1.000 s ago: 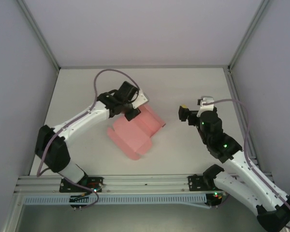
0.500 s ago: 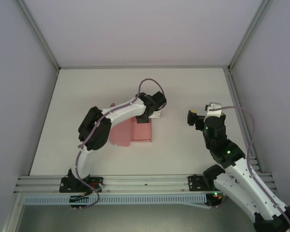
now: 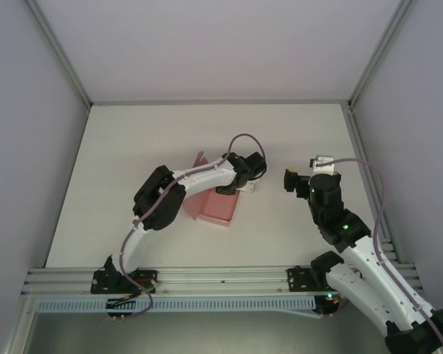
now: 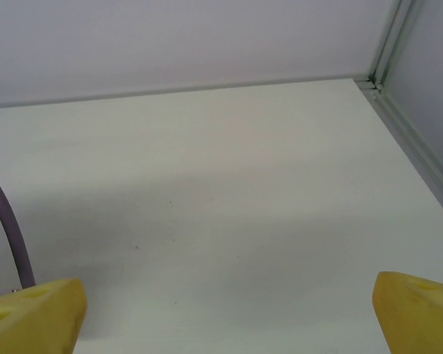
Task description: Assemble paper box
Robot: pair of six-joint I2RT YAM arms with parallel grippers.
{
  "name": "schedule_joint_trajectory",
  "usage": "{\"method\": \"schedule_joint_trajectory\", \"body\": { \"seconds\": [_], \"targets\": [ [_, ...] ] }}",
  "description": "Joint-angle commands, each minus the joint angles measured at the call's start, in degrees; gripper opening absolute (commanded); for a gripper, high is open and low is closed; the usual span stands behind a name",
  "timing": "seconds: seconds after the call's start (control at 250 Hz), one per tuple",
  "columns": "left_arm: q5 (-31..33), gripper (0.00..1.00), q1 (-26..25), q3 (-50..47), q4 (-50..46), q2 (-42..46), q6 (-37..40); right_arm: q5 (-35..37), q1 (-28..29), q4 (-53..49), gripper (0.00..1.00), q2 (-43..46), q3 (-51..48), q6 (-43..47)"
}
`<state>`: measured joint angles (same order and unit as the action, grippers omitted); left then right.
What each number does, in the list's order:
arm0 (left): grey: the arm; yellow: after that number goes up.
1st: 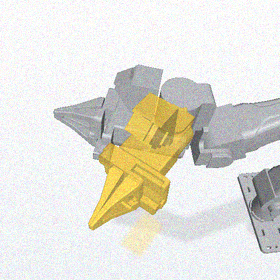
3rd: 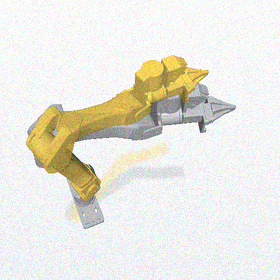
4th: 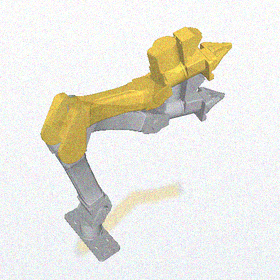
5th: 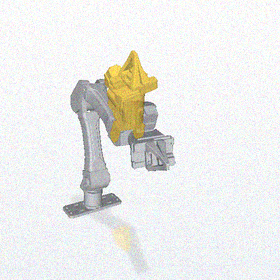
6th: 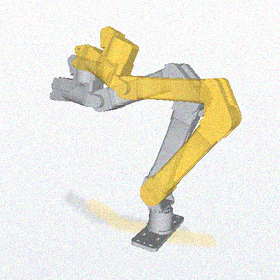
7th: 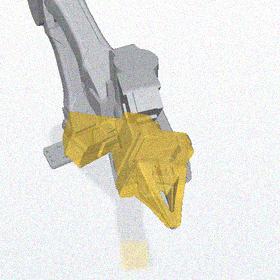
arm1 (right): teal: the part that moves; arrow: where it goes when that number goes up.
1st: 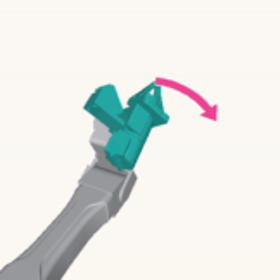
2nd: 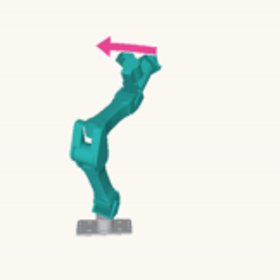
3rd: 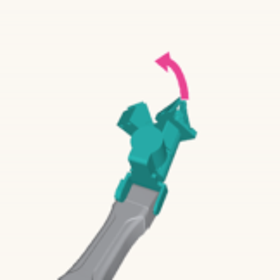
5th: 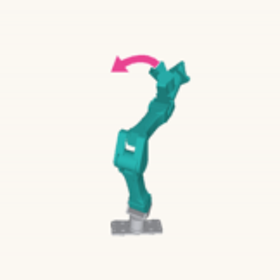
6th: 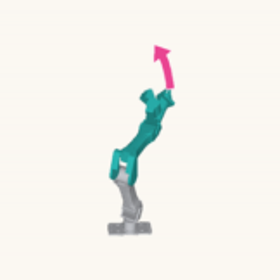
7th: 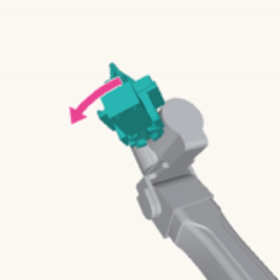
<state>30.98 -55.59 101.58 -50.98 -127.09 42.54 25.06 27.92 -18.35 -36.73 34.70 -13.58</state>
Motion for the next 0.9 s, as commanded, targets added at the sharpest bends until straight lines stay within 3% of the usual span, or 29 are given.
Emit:
{"method": "schedule_joint_trajectory", "body": {
  "seconds": [0.0,0.116,0.144,0.168,0.184,0.299,0.395,0.471,0.527,0.595,0.739,0.898],
  "targets": [
    [-4.3,0.56,0.2,2.0,0.9,7.1,-0.4,-3.8,-0.5,0.9,1.0,-1.0,0.0,0.4],
    [-9.4,0.65,0.2,0.0,2.9,13.6,-1.9,-9.2,-0.6,1.5,1.0,-3.5,0.9,1.7],
    [-10.8,0.77,0.2,-1.1,4.0,15.7,-2.4,-10.4,-0.7,1.7,1.0,-4.3,1.1,1.8],
    [-11.6,0.97,0.3,-2.3,5.7,17.6,-3.1,-11.5,-0.7,1.9,1.0,-5.1,1.4,2.1],
    [-12.0,1.0,0.3,-3.4,7.0,18.9,-3.6,-12.5,-0.7,2.2,1.0,-5.7,1.6,2.4],
    [-11.7,1.0,1.8,-12.9,21.8,30.1,-12.0,-20.9,-0.7,4.3,1.0,-11.8,3.7,3.6],
    [-11.8,1.0,6.8,-22.1,34.4,40.1,-32.1,-30.1,-0.5,6.4,1.0,-19.7,6.3,4.7],
    [-13.7,1.0,13.5,-27.4,35.0,46.5,-50.5,-34.9,0.0,8.1,0.99,-27.4,8.9,4.2],
    [-19.3,1.0,19.0,-31.5,34.6,50.8,-58.1,-36.2,1.1,8.7,0.98,-33.1,11.6,4.2],
    [-23.7,1.0,23.2,-37.2,35.8,55.4,-61.2,-36.9,3.4,8.2,0.96,-40.0,15.4,6.7],
    [-22.8,1.0,26.4,-42.7,31.8,61.1,-64.4,-35.5,8.6,3.0,0.91,-53.9,25.7,12.9],
    [-20.4,1.0,27.3,-45.6,29.2,63.0,-65.1,-34.3,10.0,-3.1,0.79,-66.3,35.8,15.2]
  ]
}}
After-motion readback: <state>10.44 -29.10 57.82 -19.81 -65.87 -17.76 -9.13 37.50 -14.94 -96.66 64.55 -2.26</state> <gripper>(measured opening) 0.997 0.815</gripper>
